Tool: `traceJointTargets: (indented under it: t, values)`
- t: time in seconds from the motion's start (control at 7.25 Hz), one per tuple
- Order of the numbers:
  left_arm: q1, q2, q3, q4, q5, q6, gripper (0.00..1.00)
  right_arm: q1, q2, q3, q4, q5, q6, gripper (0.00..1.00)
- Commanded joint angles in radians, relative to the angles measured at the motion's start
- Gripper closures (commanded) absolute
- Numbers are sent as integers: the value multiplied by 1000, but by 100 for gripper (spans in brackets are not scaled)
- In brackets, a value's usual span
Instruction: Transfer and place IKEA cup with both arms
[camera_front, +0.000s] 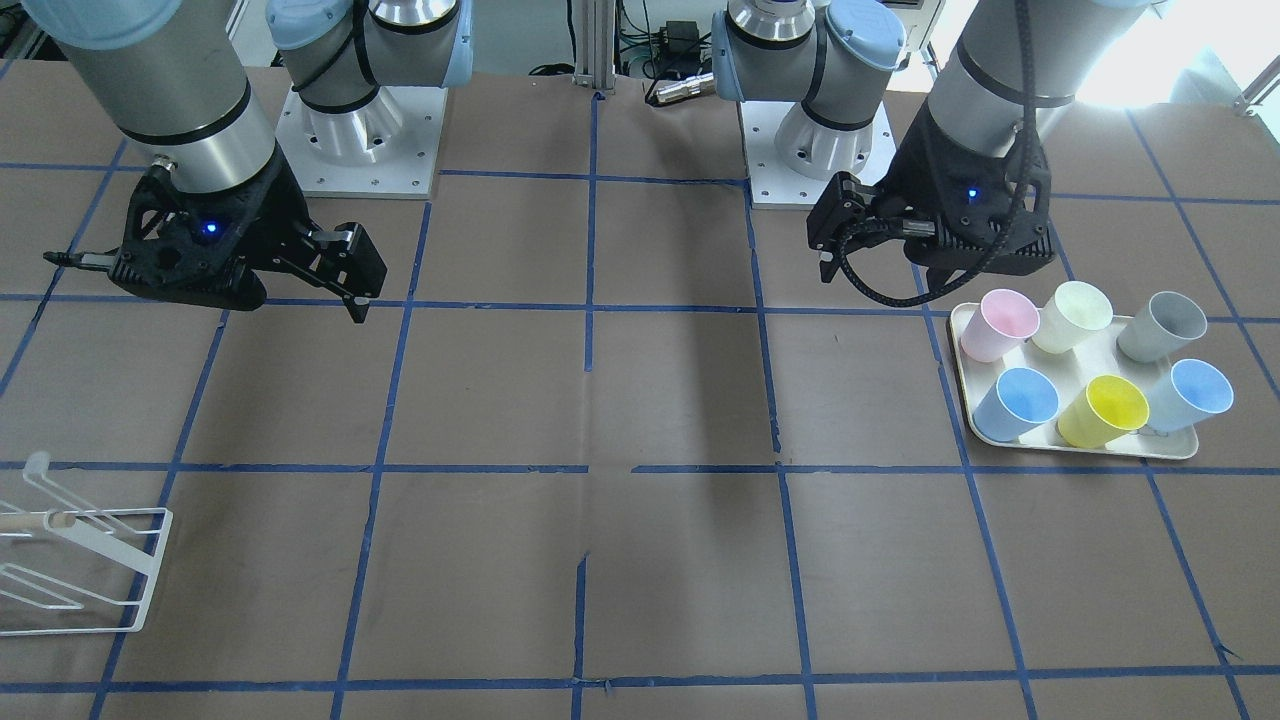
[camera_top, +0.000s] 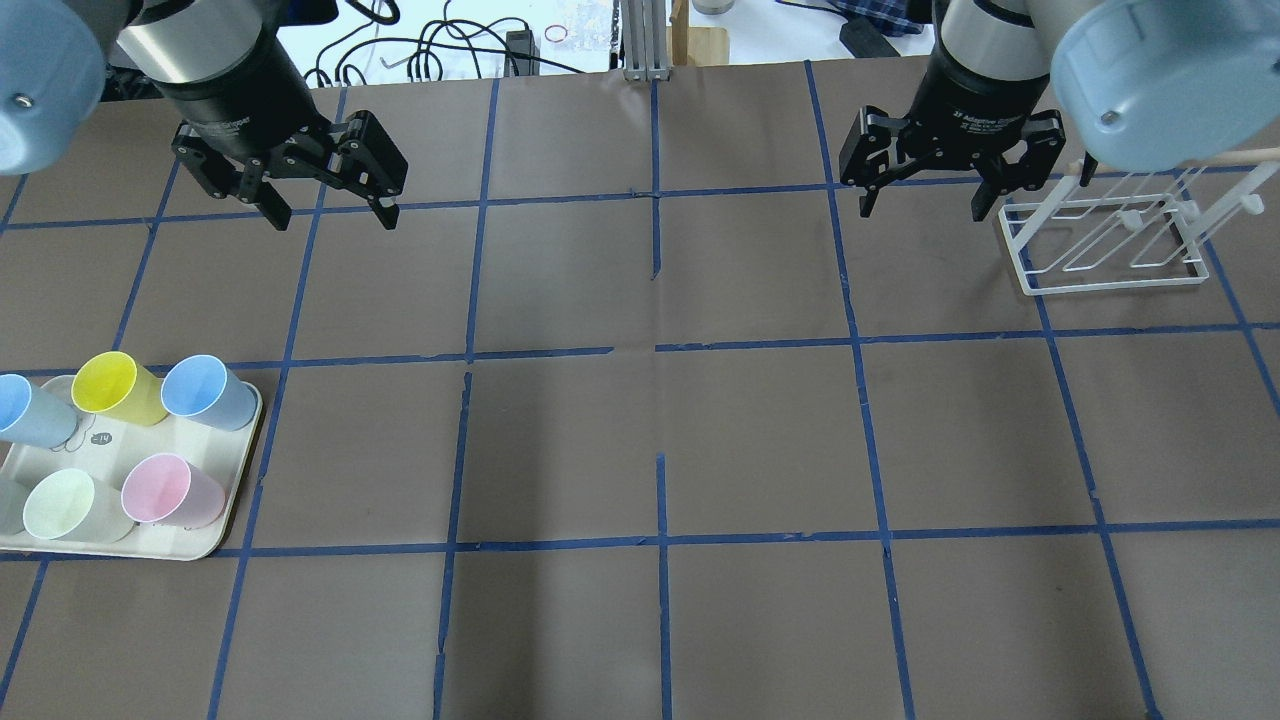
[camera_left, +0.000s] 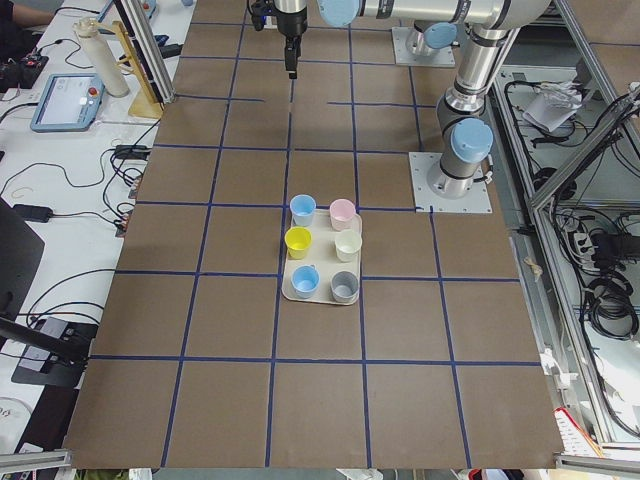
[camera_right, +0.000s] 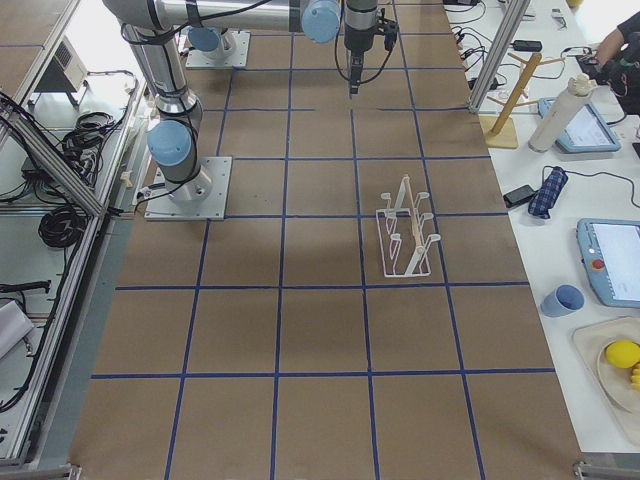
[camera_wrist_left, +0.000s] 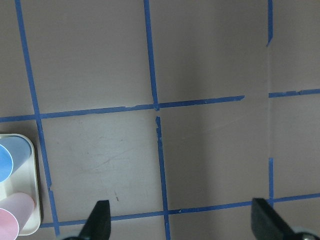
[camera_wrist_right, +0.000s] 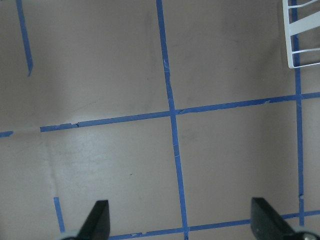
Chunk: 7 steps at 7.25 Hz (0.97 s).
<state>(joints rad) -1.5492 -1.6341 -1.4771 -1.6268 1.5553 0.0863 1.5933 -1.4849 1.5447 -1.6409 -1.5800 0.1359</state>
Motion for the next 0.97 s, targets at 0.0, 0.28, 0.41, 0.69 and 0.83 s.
traceJointTargets:
  t: [0.0, 0.28, 0.41, 0.69, 0.83]
  values:
    - [0, -1, -5, 1, 9, -10, 0, 1, 1, 0, 0, 3, 1, 0]
    - [0, 0, -6, 1, 22, 9, 0, 2, 0, -1, 1, 3, -1, 0]
    - [0, 0, -3, 4, 20, 3, 0, 2, 1, -1, 1, 3, -1, 0]
    - [0, -1, -3, 4, 20, 3, 0, 2, 0, -1, 1, 2, -1, 0]
    - [0, 2, -6, 15, 20, 6, 0, 2, 0, -1, 0, 2, -1, 0]
